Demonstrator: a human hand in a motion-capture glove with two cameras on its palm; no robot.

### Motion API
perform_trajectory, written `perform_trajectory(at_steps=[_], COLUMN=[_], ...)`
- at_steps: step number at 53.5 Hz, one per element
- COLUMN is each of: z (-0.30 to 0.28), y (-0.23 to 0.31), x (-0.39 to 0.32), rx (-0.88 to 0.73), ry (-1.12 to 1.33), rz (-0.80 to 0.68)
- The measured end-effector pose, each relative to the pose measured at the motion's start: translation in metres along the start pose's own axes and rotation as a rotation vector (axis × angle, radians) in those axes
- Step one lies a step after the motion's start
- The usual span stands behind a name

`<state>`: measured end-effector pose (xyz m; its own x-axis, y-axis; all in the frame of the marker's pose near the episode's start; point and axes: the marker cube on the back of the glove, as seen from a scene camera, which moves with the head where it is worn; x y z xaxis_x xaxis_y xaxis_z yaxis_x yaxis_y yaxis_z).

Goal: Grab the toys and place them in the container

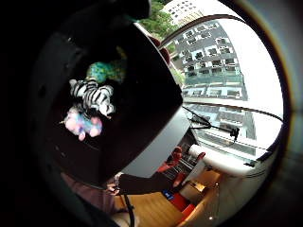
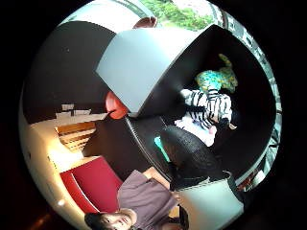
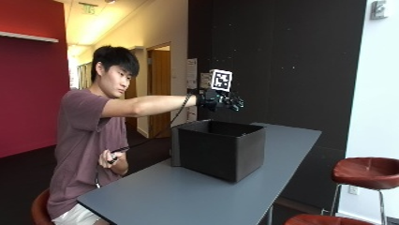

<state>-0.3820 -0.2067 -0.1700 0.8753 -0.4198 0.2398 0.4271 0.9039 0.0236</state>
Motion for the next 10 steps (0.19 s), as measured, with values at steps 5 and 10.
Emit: perform_trajectory(at_steps=[5, 10], z=[0.003, 0.001], y=[-0.006, -0.009], x=[0.0, -0.01], rx=[-0.015, 0.008], ry=[0.055, -0.027], rz=[0.097, 0.075])
